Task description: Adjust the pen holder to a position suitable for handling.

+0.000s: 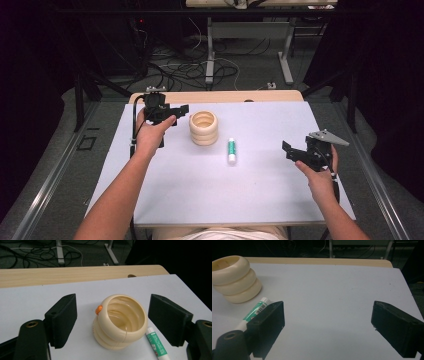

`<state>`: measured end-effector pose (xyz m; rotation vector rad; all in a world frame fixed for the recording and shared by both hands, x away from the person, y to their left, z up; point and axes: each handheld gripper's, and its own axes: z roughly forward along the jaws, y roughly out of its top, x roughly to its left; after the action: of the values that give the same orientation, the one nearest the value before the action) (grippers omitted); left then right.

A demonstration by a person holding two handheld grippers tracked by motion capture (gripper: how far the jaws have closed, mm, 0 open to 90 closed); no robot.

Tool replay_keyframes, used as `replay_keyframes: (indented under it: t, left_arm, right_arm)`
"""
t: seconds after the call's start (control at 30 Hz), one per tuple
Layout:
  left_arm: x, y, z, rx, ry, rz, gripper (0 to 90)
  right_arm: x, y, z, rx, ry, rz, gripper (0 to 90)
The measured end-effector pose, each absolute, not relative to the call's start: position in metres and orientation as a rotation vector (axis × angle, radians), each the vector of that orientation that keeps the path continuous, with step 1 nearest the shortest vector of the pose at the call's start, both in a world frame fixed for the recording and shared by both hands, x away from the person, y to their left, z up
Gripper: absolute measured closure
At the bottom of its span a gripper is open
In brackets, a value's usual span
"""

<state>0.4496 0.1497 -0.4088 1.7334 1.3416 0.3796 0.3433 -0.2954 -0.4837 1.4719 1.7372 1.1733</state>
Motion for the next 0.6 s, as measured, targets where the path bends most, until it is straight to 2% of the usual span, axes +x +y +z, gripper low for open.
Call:
replay_keyframes:
  t: [0.13,0.27,0.33,0.6]
  left_arm:
    - [0.461,0.142,-0.412,1.735,1.4,0.307,29.6]
    - [0.464,0.138,-0.414,1.729,1.451,0.329,33.1]
    - [0.467,0.137,-0.415,1.721,1.506,0.298,36.1]
    - [0.475,0.134,-0.423,1.697,1.591,0.271,36.8]
  right_arm:
    - [0.344,-0.298,-0.485,1.477,1.732,1.185,11.5]
    - [0.345,-0.299,-0.485,1.495,1.718,1.202,12.0]
    - [0.346,-0.301,-0.486,1.498,1.73,1.206,12.4]
    - [0.347,-0.299,-0.487,1.504,1.736,1.202,13.0]
